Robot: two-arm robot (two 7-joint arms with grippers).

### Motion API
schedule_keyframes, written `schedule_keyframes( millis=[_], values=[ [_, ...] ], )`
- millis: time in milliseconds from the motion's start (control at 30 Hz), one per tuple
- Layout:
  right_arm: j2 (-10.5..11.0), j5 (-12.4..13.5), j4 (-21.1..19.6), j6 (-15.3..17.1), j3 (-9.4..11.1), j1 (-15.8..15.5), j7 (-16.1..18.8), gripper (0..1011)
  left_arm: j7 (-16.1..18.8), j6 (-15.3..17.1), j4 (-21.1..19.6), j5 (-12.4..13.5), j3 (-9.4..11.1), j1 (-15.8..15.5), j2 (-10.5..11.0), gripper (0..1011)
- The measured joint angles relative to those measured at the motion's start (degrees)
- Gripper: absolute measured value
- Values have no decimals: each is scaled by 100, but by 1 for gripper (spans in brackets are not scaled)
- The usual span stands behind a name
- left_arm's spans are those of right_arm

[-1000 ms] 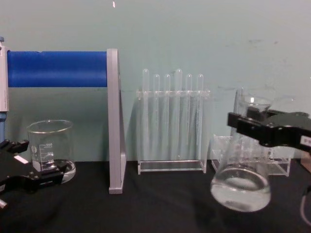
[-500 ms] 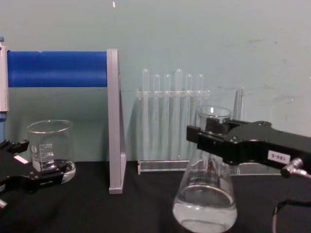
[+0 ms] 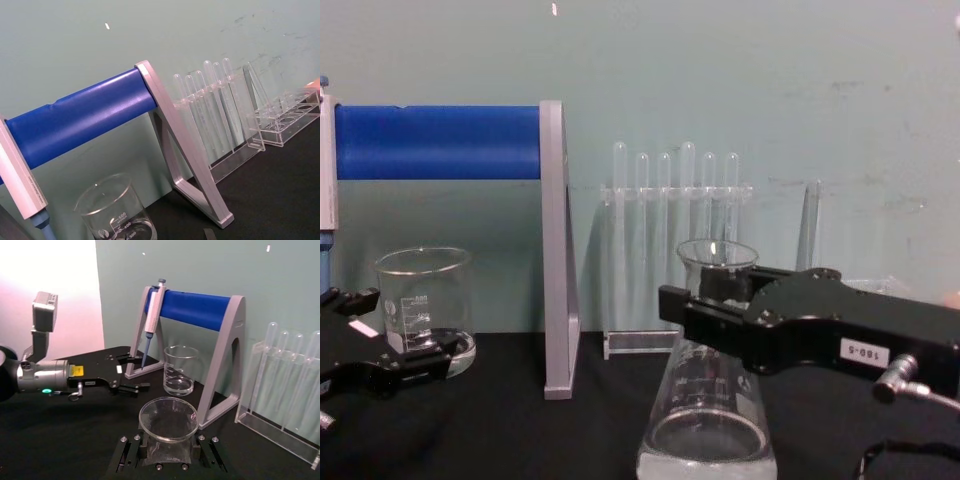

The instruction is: Grasp the erlenmeyer flask with one hand, shake it three times, then place it back.

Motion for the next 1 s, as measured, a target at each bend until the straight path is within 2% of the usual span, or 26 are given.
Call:
schedule_keyframes(
  millis=[167,400,733,1000],
  values=[
    [34,-5,-19,-6,-72,6,29,456,0,0,0,0,0,0,0,1001],
    [44,16,-7,-7,-57,24,-13,457,0,0,0,0,0,0,0,1001],
    [19,76,145,-18,171,88,-231,456,0,0,0,0,0,0,0,1001],
    [-6,110,318,-37,451,144,-445,456,0,0,0,0,0,0,0,1001]
  ],
)
